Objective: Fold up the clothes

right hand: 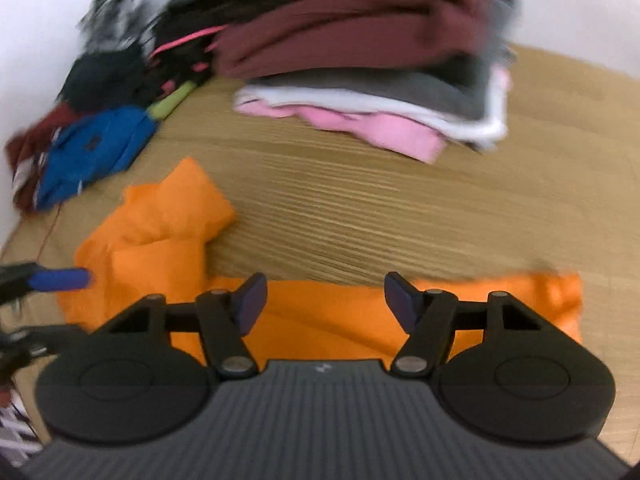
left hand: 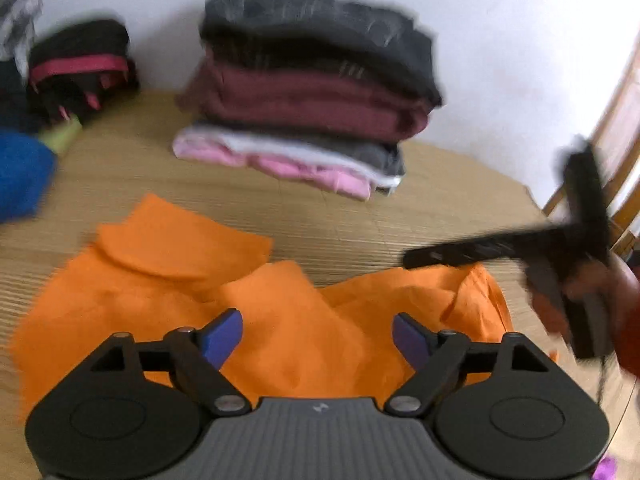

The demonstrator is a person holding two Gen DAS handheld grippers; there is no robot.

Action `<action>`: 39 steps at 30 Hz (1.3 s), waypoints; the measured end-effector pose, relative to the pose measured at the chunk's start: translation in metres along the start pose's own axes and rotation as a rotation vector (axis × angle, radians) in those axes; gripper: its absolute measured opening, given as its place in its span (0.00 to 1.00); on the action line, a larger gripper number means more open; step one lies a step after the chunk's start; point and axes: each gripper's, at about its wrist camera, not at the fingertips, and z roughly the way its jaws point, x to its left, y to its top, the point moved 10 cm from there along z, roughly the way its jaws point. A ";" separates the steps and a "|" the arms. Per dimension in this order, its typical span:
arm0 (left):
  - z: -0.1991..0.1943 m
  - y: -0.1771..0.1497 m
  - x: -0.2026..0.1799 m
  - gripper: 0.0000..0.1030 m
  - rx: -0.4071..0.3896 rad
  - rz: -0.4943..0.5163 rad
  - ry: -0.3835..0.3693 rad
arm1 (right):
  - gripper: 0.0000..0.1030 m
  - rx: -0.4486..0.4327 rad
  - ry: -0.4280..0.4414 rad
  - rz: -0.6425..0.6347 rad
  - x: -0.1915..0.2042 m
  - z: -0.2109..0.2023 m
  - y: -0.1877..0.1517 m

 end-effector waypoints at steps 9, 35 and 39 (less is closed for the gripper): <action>0.028 -0.014 -0.015 0.02 0.131 -0.179 -0.112 | 0.25 -0.042 -0.109 0.098 -0.037 0.021 -0.040; -0.228 -0.171 0.221 0.02 -0.140 -0.528 -0.109 | 0.79 -0.246 -0.156 -0.020 0.096 0.025 0.017; -0.233 -0.191 0.227 0.02 -0.157 -0.603 -0.019 | 0.78 -0.172 -0.079 -0.095 0.062 0.099 0.090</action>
